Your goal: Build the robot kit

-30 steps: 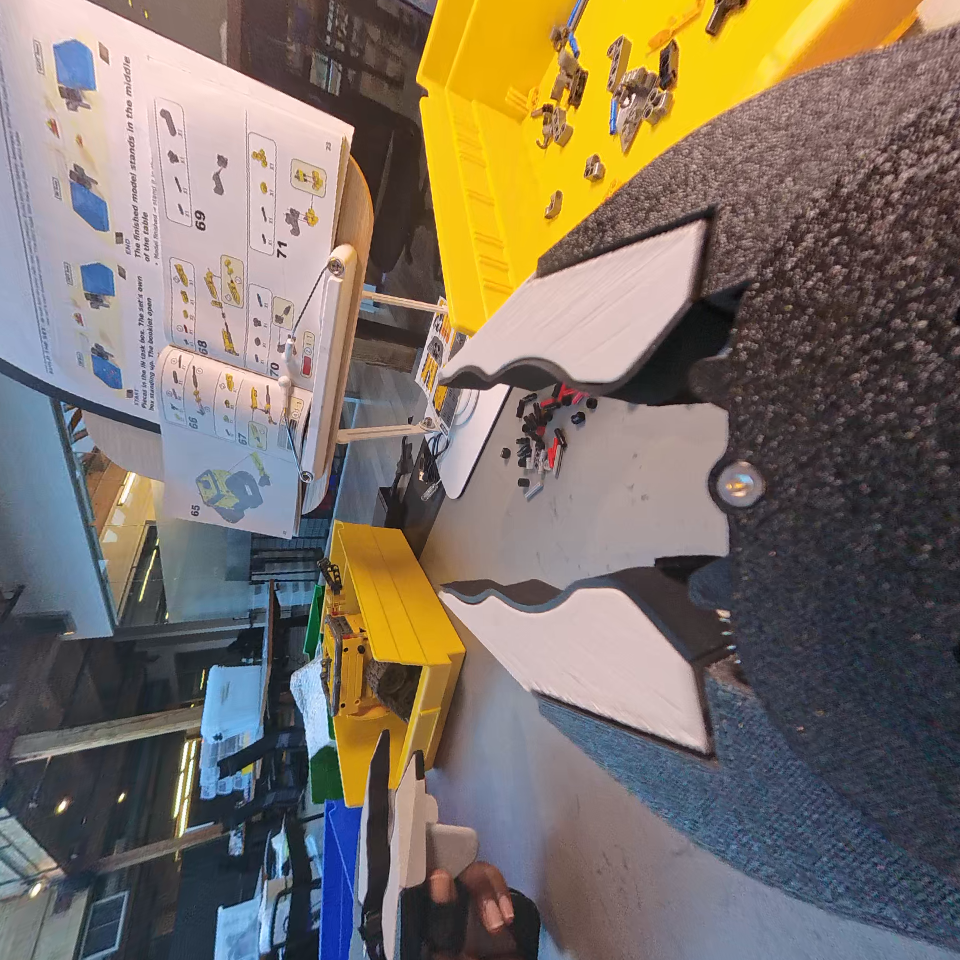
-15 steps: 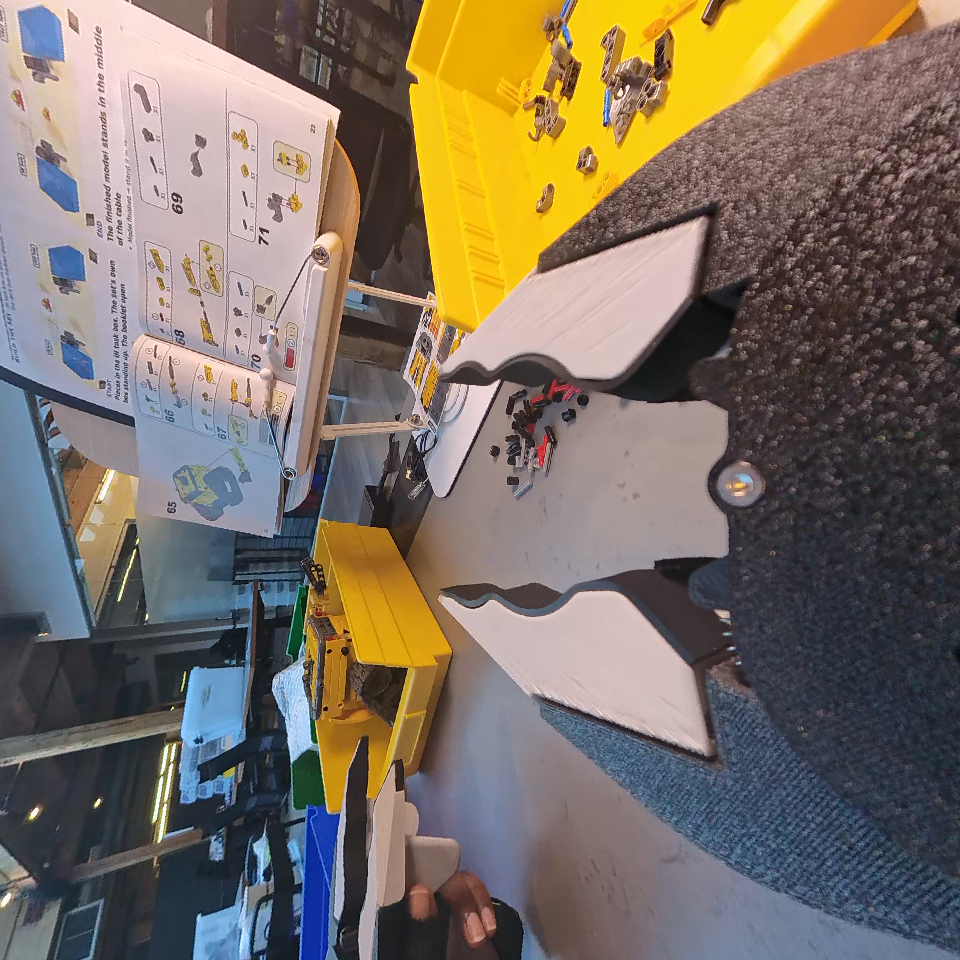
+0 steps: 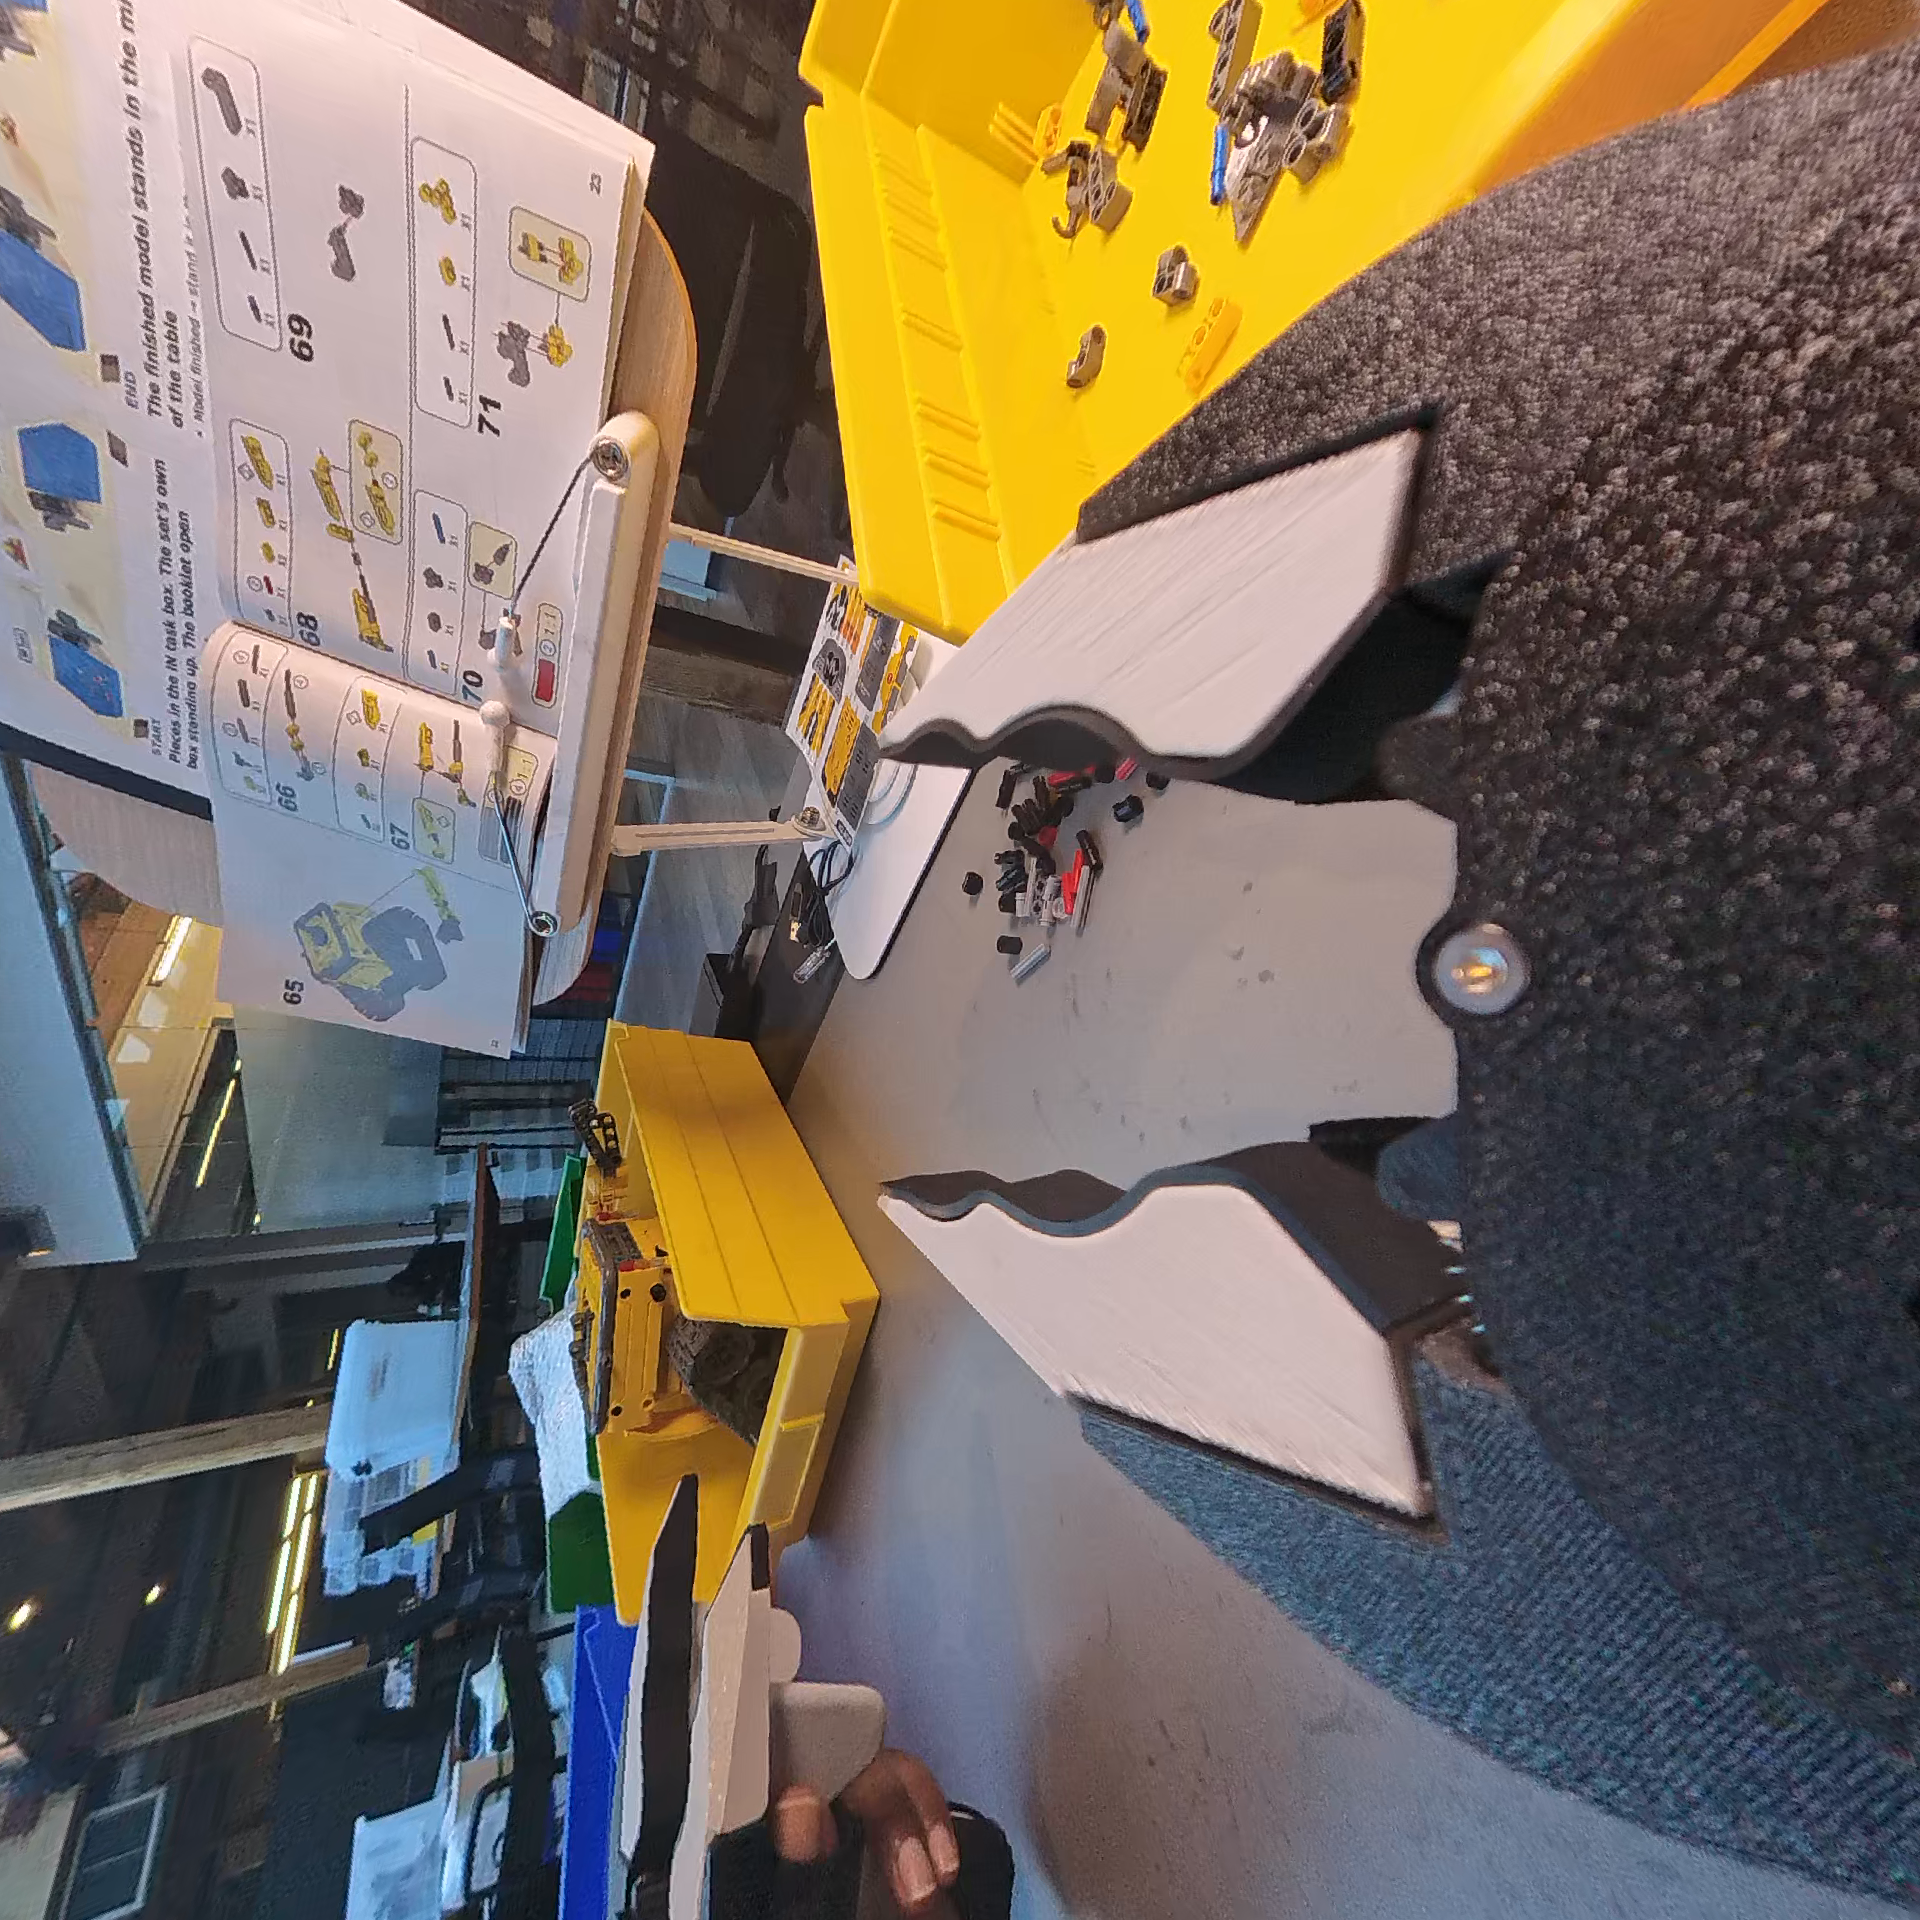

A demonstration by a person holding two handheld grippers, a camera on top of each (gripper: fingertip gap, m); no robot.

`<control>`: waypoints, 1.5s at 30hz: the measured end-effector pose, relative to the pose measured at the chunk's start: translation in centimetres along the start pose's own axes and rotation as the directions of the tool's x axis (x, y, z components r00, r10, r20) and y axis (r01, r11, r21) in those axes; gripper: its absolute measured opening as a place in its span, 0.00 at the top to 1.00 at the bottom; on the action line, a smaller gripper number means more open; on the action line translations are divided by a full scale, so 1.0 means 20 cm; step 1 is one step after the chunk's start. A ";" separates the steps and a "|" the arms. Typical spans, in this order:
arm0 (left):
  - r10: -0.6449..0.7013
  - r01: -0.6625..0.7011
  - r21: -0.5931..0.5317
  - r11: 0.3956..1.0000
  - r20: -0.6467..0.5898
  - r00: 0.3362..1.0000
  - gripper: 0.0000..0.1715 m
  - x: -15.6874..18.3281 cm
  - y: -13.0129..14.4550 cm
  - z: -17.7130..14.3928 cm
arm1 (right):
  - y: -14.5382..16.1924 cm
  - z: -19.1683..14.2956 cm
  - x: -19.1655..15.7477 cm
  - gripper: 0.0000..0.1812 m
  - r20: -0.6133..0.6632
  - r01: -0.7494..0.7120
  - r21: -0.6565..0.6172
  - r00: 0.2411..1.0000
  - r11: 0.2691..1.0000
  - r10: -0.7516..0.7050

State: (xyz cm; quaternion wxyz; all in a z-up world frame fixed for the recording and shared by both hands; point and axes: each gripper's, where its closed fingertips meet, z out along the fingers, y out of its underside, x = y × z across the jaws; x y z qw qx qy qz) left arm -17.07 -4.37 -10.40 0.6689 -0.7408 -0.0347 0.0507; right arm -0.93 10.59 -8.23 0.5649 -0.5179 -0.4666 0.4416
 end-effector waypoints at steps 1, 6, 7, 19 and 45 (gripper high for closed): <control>-0.002 0.002 -0.002 1.000 -0.001 1.000 0.60 0.00 0.00 0.00 | 0.00 0.00 0.00 0.57 -0.001 0.001 0.000 1.000 1.000 -0.001; -0.005 0.005 -0.006 1.000 -0.002 1.000 0.60 0.00 0.01 0.00 | 0.01 0.00 0.00 0.57 0.001 -0.004 -0.003 1.000 1.000 0.004; -0.005 0.005 -0.007 1.000 -0.002 1.000 0.60 0.00 0.01 0.00 | 0.01 0.00 0.00 0.57 0.001 -0.005 -0.004 1.000 1.000 0.005; 0.007 -0.007 -0.013 1.000 -0.002 1.000 0.60 0.01 0.01 0.01 | 0.02 0.00 -0.01 0.56 0.002 0.001 -0.013 1.000 1.000 -0.001; 0.249 -0.206 -0.250 0.946 0.151 0.957 1.00 -0.07 0.07 0.32 | -0.34 0.12 -0.91 1.00 0.492 0.105 0.045 0.863 0.993 -0.114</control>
